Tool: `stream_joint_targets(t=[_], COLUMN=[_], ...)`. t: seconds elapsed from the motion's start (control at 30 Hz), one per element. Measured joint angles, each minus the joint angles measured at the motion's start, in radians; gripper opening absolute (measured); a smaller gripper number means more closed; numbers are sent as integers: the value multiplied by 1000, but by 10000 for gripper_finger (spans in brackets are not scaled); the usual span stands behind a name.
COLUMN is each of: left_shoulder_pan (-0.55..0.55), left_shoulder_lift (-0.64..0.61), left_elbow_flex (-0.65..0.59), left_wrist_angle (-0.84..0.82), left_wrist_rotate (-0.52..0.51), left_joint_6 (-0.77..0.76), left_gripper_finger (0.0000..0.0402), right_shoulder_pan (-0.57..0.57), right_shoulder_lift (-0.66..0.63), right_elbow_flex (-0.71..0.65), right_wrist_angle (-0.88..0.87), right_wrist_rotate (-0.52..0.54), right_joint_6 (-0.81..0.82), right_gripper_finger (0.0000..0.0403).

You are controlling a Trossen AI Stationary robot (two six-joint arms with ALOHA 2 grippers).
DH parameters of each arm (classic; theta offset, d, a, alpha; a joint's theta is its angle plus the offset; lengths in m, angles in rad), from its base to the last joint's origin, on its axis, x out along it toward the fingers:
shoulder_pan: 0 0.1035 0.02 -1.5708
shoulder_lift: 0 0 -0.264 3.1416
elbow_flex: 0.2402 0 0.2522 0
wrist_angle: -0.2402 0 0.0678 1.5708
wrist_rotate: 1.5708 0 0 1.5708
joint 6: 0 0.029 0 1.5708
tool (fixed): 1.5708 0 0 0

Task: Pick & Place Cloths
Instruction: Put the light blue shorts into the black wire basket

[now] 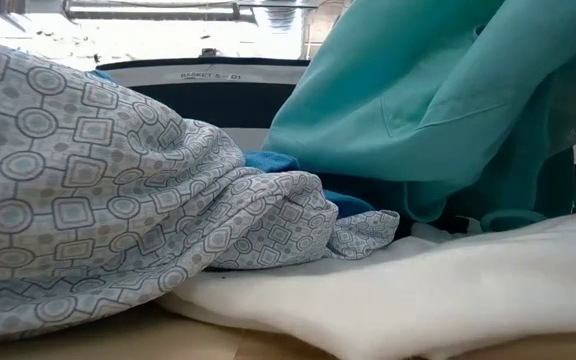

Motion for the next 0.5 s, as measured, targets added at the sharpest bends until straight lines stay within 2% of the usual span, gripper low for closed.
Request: stream_joint_targets(t=[0.2,0.5], left_shoulder_pan=[0,0], left_shoulder_lift=[0,0], left_elbow_flex=[0,0], left_wrist_angle=[0,-1], left_wrist_rotate=[0,1], left_joint_6=[-4,-5], left_gripper_finger=[162,172], right_shoulder_pan=[-84,-125], right_shoulder_lift=[131,341], right_elbow_flex=[0,0], right_wrist_angle=[126,160], right_wrist_rotate=[-79,-134], right_joint_6=[-176,-331], right_gripper_finger=[389,388])
